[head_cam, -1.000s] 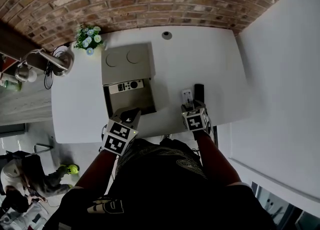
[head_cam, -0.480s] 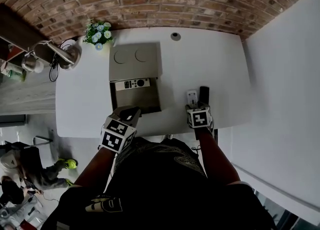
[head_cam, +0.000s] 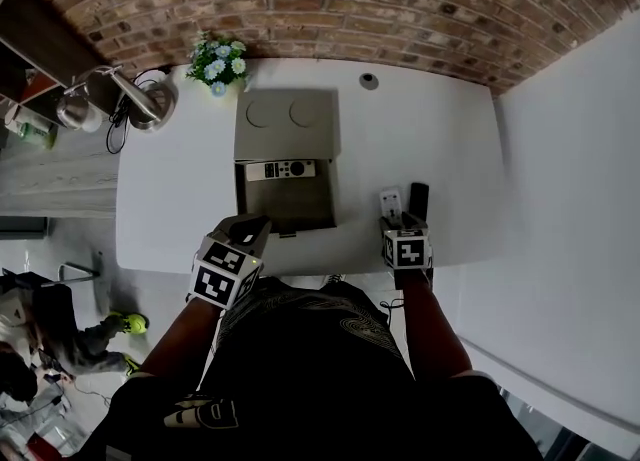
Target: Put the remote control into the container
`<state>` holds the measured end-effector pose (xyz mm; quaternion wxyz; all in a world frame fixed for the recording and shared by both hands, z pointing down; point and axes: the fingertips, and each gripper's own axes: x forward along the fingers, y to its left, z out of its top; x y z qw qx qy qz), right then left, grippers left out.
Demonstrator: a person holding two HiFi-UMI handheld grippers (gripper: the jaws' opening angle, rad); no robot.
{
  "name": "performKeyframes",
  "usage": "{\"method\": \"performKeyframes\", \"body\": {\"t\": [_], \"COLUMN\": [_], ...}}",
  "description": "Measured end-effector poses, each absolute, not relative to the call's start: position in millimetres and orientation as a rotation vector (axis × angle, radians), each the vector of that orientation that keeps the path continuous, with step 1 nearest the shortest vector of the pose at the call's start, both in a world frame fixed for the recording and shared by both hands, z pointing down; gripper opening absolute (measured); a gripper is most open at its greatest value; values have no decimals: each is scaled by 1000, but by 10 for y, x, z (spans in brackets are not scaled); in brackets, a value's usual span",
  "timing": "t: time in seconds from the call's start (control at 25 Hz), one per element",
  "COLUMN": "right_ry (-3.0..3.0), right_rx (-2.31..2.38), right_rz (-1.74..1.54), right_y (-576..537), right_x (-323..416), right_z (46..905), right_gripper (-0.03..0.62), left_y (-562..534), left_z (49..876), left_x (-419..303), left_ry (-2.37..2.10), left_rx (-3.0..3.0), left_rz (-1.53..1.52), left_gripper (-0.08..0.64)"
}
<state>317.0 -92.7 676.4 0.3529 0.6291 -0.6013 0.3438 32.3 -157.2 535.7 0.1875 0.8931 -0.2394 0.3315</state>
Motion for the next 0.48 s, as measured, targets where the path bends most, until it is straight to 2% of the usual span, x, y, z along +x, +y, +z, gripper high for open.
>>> {"method": "performKeyframes", "body": {"t": [0.2,0.48], "right_ry": [-1727,-2012], "right_rx": [1598,1226], "right_rz": [810,358], "right_y": [-1158,-1730], "right_x": [2730,1613], "right_z": [6408,5913], "right_gripper": [221,221], "left_y": [-1654,-1734], "left_z": [5377,5342], "left_x": [84,-186], "left_ry": [-722,-782], "left_rx": [2472,2402], "left_rz": [908,806], "left_gripper": [8,8]}}
